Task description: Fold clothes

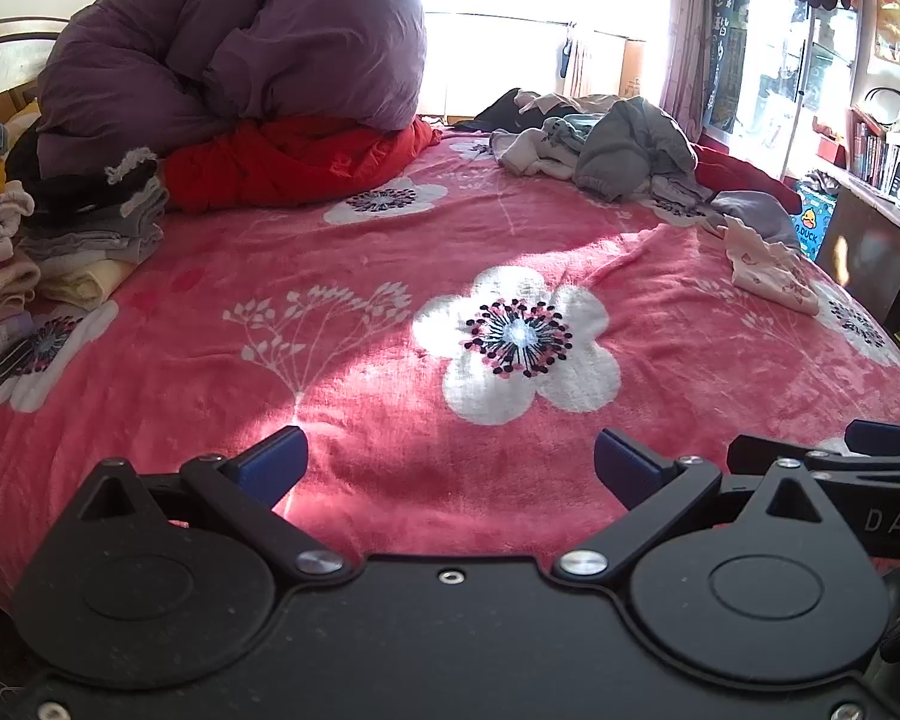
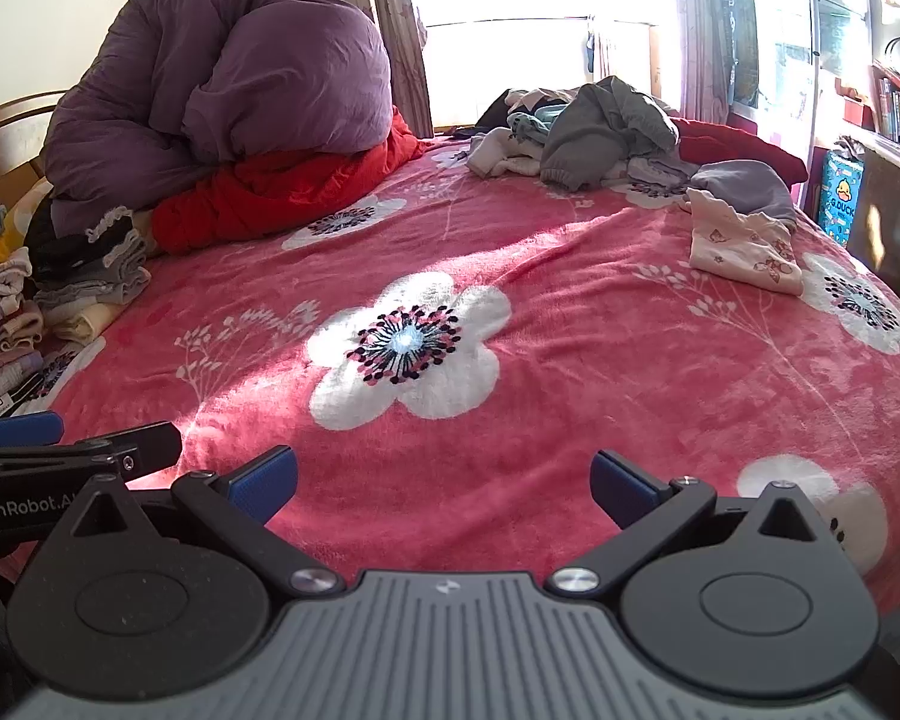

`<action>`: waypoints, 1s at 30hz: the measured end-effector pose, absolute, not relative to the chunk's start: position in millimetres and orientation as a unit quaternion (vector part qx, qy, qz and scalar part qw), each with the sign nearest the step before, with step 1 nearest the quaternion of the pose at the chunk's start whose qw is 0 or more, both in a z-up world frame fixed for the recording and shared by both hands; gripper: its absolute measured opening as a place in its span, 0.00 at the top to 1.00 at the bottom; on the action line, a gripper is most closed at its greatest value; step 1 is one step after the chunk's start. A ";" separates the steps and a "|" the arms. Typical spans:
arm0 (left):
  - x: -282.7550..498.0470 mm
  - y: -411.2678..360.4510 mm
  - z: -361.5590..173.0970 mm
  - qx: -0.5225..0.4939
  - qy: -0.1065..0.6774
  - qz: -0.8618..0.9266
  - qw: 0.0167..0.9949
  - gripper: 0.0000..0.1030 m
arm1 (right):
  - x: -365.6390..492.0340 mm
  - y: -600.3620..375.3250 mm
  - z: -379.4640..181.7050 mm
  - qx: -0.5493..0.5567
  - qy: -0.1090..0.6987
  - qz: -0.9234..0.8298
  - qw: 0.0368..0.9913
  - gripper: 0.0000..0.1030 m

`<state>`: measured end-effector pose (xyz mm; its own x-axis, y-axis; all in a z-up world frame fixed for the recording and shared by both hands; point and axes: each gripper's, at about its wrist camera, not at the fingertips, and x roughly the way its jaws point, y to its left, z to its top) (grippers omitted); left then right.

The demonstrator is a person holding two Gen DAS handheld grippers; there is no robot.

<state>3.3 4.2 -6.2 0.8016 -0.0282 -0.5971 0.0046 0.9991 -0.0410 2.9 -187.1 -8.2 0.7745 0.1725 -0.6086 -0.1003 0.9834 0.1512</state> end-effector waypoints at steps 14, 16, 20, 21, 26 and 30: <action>6.1 4.0 -10.2 -0.018 0.319 -0.010 0.947 0.00 | 4.7 -187.1 -10.9 0.057 0.330 0.072 0.939 0.00; 6.6 3.9 -10.7 -0.019 0.319 -0.010 0.947 0.00 | 5.0 -187.8 -11.6 0.057 0.331 0.073 0.939 0.00; 6.3 2.5 -12.2 -0.019 0.321 -0.009 0.947 0.00 | 5.9 -188.6 -13.0 0.058 0.332 0.073 0.939 0.00; 6.5 2.1 -12.5 -0.018 0.321 -0.008 0.947 0.00 | 6.3 -189.0 -13.3 0.059 0.332 0.073 0.938 0.00; 8.4 1.0 -13.5 -0.017 0.321 -0.007 0.947 0.00 | 7.8 -190.3 -14.9 0.062 0.333 0.074 0.938 0.00; 10.1 -0.1 -14.8 -0.018 0.322 -0.004 0.947 0.00 | 9.5 -191.0 -16.1 0.064 0.335 0.077 0.937 0.00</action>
<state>10.1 -0.1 -14.8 0.7928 -0.0194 -0.6092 -0.0034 0.9993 -0.0362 9.5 -191.0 -16.1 0.7635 0.1869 -0.6182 -0.1006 0.9800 0.1720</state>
